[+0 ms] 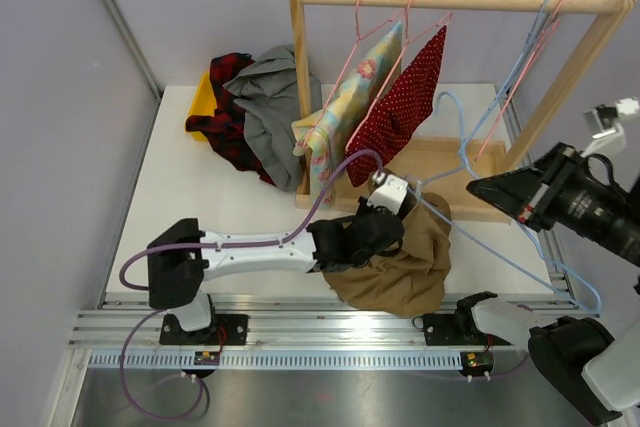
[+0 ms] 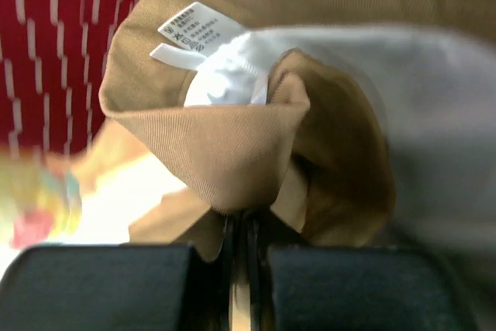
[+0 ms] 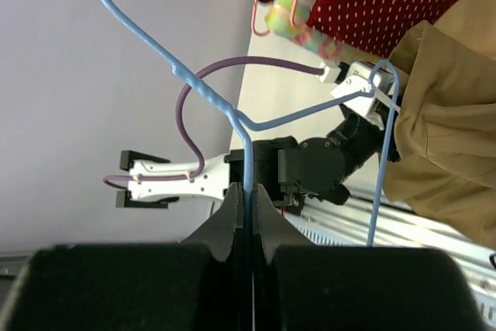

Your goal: Remove the skirt from the hanger

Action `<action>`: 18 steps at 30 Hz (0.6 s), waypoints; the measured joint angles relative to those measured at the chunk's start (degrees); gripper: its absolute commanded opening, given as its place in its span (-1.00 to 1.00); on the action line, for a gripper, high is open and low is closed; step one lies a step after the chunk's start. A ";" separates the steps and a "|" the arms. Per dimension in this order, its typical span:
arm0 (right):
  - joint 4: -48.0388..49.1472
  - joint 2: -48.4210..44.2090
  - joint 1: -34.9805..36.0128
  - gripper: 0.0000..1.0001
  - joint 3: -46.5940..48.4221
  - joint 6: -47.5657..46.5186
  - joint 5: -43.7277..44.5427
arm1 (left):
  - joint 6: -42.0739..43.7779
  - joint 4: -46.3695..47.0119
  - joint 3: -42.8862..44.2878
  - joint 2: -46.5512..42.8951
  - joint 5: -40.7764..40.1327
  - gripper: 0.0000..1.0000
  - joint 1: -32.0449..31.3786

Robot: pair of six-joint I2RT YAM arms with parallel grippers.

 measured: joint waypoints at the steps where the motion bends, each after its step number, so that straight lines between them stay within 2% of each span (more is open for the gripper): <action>1: -0.02 0.76 0.00 -1.00 -1.46 -0.31 -1.77 | -1.66 -0.37 -2.86 -1.29 -0.48 -1.00 -0.74; 3: 0.24 1.14 0.00 -1.00 -4.20 -0.79 -4.48 | -5.05 -4.13 -7.10 -4.50 -2.54 -1.00 -2.60; 8: 7.02 -1.44 0.00 -1.00 -13.92 -3.74 -10.38 | -16.35 -26.80 -10.51 -15.50 -9.92 -1.00 -7.43; 11: 7.74 -3.78 0.00 -1.00 -16.76 -5.49 -13.09 | -23.87 -40.11 -10.49 -25.57 -15.23 -1.00 -5.90; 14: 8.13 -5.29 0.00 -1.00 -16.61 -6.56 -15.76 | -25.16 -47.58 -11.02 -36.09 -18.82 -1.00 2.51; 16: 8.57 -5.81 0.00 -1.00 -15.41 -7.06 -18.08 | -20.15 -47.04 -12.17 -43.41 -19.56 -1.00 12.63; 18: 9.53 -5.73 0.00 -1.00 -13.84 -7.48 -21.24 | -12.37 -42.56 -14.62 -50.07 -18.53 -1.00 24.15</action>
